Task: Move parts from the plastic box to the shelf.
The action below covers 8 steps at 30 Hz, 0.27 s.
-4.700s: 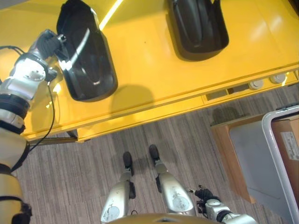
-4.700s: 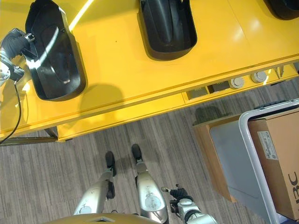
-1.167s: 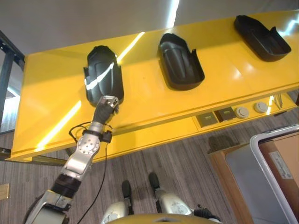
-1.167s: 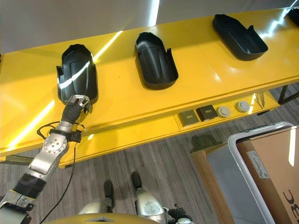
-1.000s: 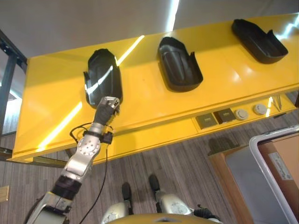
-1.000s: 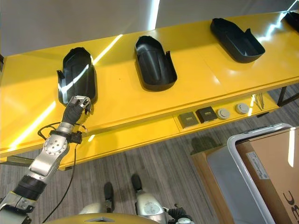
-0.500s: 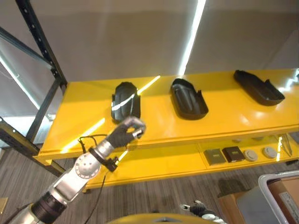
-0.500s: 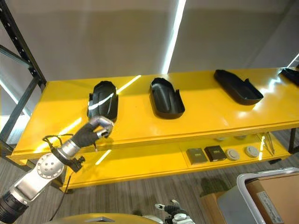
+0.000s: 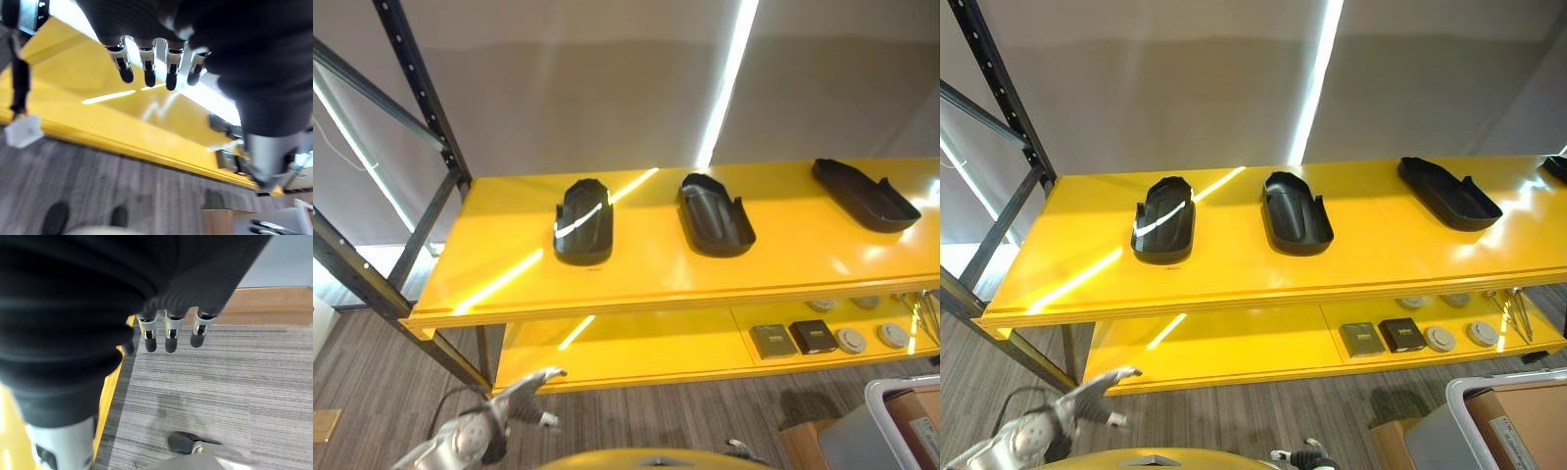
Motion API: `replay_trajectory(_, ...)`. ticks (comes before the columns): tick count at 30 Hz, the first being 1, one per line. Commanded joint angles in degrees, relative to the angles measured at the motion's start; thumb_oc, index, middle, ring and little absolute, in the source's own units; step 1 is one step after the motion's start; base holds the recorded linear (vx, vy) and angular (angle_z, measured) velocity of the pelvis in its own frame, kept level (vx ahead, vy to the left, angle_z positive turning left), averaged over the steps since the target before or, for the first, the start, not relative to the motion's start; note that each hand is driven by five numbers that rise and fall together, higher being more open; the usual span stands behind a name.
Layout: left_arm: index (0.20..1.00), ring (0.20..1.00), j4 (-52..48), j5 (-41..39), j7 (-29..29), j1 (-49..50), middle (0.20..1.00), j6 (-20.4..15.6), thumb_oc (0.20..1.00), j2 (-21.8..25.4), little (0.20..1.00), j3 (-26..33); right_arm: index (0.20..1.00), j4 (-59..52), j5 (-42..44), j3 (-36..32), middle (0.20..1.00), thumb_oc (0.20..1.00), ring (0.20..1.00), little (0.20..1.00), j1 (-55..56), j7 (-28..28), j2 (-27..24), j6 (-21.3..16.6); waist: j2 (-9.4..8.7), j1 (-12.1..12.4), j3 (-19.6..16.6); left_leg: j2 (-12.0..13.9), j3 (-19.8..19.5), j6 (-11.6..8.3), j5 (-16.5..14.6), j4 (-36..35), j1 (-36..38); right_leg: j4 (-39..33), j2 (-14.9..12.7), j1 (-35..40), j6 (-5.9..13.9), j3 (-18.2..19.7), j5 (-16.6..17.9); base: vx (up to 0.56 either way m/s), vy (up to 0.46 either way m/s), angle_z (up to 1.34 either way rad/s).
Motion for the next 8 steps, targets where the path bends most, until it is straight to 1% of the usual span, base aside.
replay_trajectory(1,1.000,1.000,2.21,1.12,2.19,-0.56,1.000,-0.02,1.000,-2.03,1.000,4.85,1.000,2.47,-1.50,1.01,1.000,1.000,1.000,1.000,-2.12,-1.62,1.03,-1.28,-1.99,-0.55,1.20,3.85,-2.90,-2.32,-1.93,-0.08,-1.39,2.50,-4.91,1.07,5.35,0.27,-4.82,0.00,0.000,0.00)
replay_trajectory(2,1.000,1.000,7.99,0.62,2.95,-0.10,1.000,0.79,1.000,-4.87,1.000,6.99,1.000,2.55,-1.71,0.77,1.000,1.000,1.000,1.000,-2.04,-1.42,0.67,-1.10,-1.88,-0.68,1.21,3.82,-2.94,-2.29,-1.87,-0.08,-1.49,2.49,-4.97,0.94,5.32,0.19,-4.78,-0.02,0.028,-0.03)
replay_trajectory(3,1.000,1.000,11.42,-0.12,3.53,-0.14,1.000,1.53,1.000,-6.91,1.000,8.58,1.000,2.45,-1.71,0.53,1.000,1.000,1.000,1.000,-1.95,-1.47,0.42,-0.99,-1.90,-0.74,1.40,3.76,-3.02,-2.24,-1.83,-0.08,-1.51,2.47,-5.03,0.92,5.31,0.19,-4.74,0.01,0.030,-0.01)
replay_trajectory(5,1.000,1.000,22.77,-2.38,5.77,-0.65,1.000,4.43,1.000,-12.24,1.000,13.81,1.000,2.43,-1.49,-0.21,1.000,1.000,1.000,1.000,-1.93,-1.38,0.00,-0.81,-1.97,-0.64,1.43,3.61,-3.16,-2.12,-2.13,-0.08,-1.51,2.32,-5.19,1.03,5.27,-0.04,-4.99,0.00,0.029,0.07)
replay_trajectory(6,1.000,1.000,23.13,-2.31,5.94,-0.86,1.000,4.27,1.000,-12.49,1.000,13.80,1.000,2.43,-1.48,-0.19,1.000,1.000,1.000,1.000,-2.01,-1.37,-0.10,-0.80,-1.88,-0.73,1.49,3.60,-3.21,-2.12,-2.13,-0.08,-1.53,2.32,-5.20,1.04,5.27,-0.09,-5.02,-0.04,0.030,0.04)
replay_trajectory(7,1.000,1.000,31.66,-2.75,8.66,-2.40,1.000,6.22,1.000,-15.71,1.000,17.82,1.000,2.16,-0.54,-1.19,1.000,1.000,1.000,1.000,-2.15,-1.16,-0.35,-0.76,-1.99,-0.57,1.56,3.48,-3.38,-2.06,-1.98,-0.08,-1.93,2.23,-5.33,0.85,5.21,-0.31,-4.88,0.00,0.000,0.00)
replay_trajectory(8,1.000,1.000,34.71,-2.93,9.73,-2.97,1.000,6.91,1.000,-16.71,1.000,19.41,1.000,1.98,0.37,-1.89,1.000,1.000,1.000,1.000,-2.36,-1.11,-0.60,-0.87,-2.00,-0.48,1.55,3.40,-3.54,-2.02,-1.94,-0.08,-2.12,2.09,-5.39,0.73,5.18,-0.37,-4.79,-0.04,0.045,0.01)
